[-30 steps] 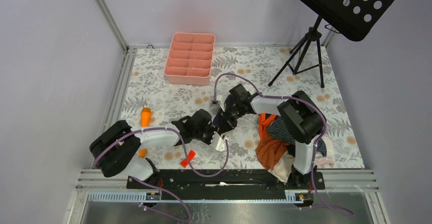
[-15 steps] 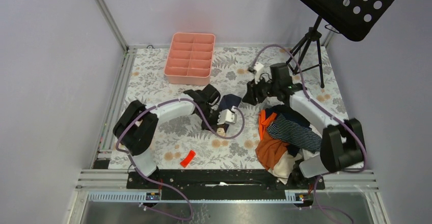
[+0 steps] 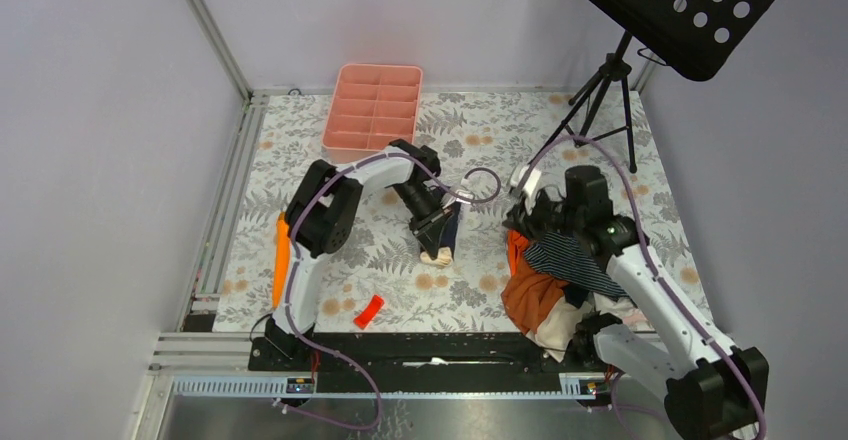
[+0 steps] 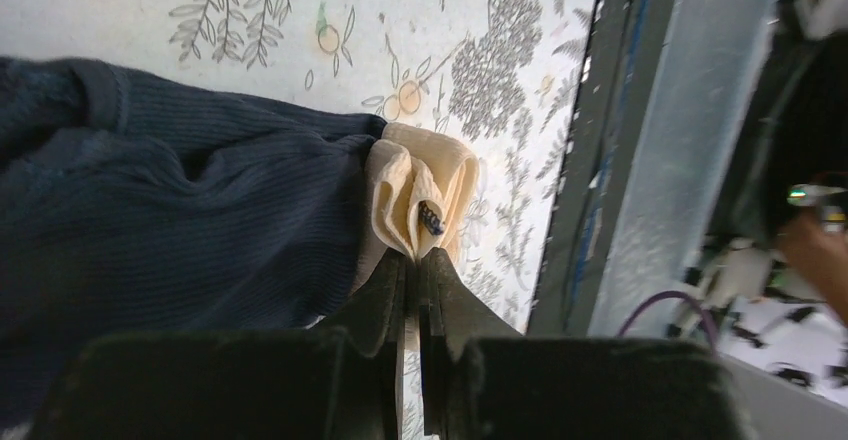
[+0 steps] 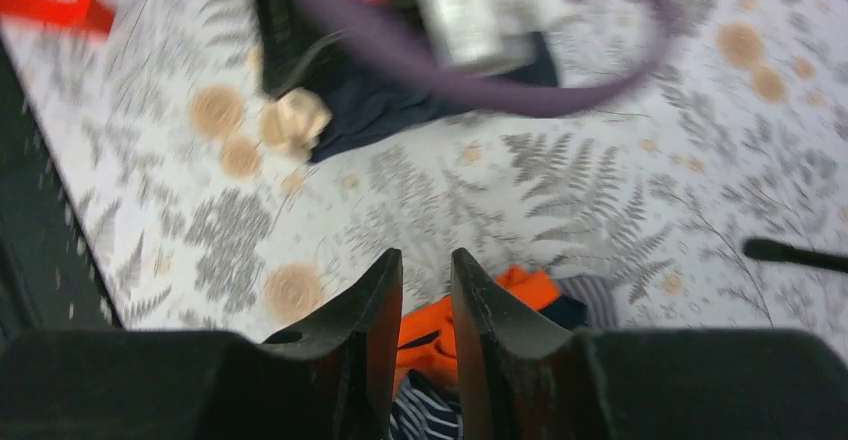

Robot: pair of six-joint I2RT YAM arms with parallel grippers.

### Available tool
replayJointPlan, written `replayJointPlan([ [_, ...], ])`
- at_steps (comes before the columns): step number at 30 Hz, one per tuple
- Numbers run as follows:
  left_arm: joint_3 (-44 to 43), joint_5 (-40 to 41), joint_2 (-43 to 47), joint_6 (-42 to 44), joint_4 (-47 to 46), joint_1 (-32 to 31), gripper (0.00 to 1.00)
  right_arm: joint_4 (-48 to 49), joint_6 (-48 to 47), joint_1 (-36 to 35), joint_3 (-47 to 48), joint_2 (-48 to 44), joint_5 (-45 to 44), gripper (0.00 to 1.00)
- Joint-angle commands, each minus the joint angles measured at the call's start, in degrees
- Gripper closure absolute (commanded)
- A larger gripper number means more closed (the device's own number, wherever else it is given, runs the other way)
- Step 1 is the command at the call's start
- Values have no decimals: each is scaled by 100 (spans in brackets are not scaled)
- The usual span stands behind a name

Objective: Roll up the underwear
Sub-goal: Roll the underwear to the center of the board.

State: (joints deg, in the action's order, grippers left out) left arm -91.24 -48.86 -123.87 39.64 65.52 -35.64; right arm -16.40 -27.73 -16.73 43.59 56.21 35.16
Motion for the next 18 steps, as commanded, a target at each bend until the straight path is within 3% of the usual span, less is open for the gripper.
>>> replayJointPlan([
  [1,-796,-1082,-705,-291,917,72,100,-1068,-1928,-694,-397,-215,149,68],
  [8,-1146,-1439,-1203,-720,874,188,100,-256,-2600,-2045,-522,615,-320,59],
  [18,-1247,-1402,-1518,-743,918,317,100,1830,-2465,-2849,-673,1941,-1087,47],
])
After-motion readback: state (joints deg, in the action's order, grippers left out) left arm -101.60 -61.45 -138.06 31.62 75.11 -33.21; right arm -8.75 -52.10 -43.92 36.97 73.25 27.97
